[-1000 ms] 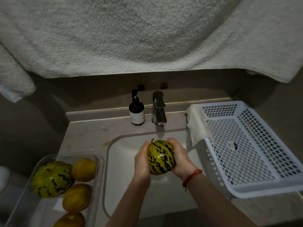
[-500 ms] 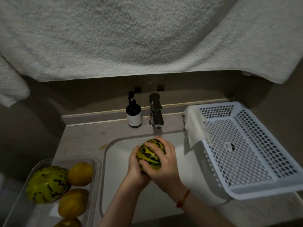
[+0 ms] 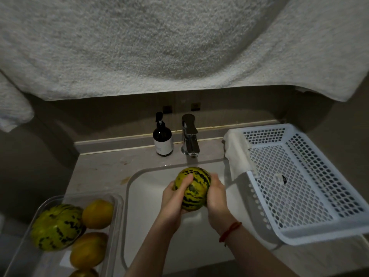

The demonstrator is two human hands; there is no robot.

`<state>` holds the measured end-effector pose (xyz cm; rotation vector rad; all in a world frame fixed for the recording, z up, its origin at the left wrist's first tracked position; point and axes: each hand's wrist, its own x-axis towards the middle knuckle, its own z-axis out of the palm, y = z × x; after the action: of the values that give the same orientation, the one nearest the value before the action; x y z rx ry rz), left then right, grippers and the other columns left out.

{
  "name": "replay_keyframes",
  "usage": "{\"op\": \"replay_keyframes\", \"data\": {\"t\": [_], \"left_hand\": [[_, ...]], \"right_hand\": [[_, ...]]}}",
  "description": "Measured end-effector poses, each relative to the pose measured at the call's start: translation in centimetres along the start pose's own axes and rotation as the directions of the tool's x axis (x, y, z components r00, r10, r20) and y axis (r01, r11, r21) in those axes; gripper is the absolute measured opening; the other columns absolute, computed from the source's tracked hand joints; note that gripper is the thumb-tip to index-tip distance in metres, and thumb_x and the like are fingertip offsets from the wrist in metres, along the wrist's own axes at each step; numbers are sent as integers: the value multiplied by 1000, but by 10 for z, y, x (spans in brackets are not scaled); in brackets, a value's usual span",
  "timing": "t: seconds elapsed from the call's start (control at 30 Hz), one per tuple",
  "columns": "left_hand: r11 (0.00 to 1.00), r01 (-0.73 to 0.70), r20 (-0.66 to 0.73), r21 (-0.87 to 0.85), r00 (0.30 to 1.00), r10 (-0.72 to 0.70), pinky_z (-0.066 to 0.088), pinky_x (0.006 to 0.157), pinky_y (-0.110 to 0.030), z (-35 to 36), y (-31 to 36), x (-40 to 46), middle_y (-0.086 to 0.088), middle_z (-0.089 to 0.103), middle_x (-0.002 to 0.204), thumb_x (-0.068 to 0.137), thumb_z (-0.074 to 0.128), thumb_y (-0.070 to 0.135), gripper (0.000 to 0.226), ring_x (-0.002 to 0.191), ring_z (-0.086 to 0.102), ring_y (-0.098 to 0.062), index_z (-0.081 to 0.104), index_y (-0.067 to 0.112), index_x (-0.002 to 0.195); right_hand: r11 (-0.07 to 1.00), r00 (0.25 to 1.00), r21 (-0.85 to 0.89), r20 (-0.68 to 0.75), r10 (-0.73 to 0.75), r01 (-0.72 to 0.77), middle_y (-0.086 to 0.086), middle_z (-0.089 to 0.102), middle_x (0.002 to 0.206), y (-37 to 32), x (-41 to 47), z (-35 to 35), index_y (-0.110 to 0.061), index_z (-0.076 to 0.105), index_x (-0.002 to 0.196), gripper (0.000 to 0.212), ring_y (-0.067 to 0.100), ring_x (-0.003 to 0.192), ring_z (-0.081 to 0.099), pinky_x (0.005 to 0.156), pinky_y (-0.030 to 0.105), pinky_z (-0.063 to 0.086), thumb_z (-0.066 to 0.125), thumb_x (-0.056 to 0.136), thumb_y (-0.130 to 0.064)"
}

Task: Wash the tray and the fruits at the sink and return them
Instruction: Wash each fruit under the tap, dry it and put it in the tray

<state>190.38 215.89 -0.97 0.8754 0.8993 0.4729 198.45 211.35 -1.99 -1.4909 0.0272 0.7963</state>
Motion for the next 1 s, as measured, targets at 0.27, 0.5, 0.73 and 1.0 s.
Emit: {"op": "replay_keyframes", "data": {"t": [0.27,0.5,0.73,1.0], "left_hand": [[871,322,313,-371,926,-209,57,66,-39,-9,0,4,-15,71,104,69,57,56,51,90,70,-26,77,16,93],[917,283,340,-282,923,-180,56,72,-41,-17,-15,5,-15,68,113,81,52,51,48,103,66,-27,70,18,110],[849,-279,282,448,946,162,53,74,-17,-22,-9,9,9,57,115,62,87,13,68,98,62,-1,47,27,116],[970,213,62,114,973,-221,57,73,-44,-14,-8,20,-14,69,108,91,39,59,50,93,69,-28,62,19,112]], "right_hand": [[56,353,-478,559,-750,877,5,55,132,4,-5,-20,-21,56,127,45,25,125,43,108,37,34,48,87,-40],[134,381,-397,648,-659,908,-2,53,134,7,1,-29,-33,55,122,38,23,128,42,108,37,32,57,85,-42],[817,759,118,463,457,-564,21,70,102,1,6,-26,-9,67,109,60,34,94,64,78,45,51,42,86,-59],[957,964,287,265,-35,-44,14,65,115,26,-1,-20,-17,61,116,33,27,101,66,78,39,57,61,84,-24]]}}
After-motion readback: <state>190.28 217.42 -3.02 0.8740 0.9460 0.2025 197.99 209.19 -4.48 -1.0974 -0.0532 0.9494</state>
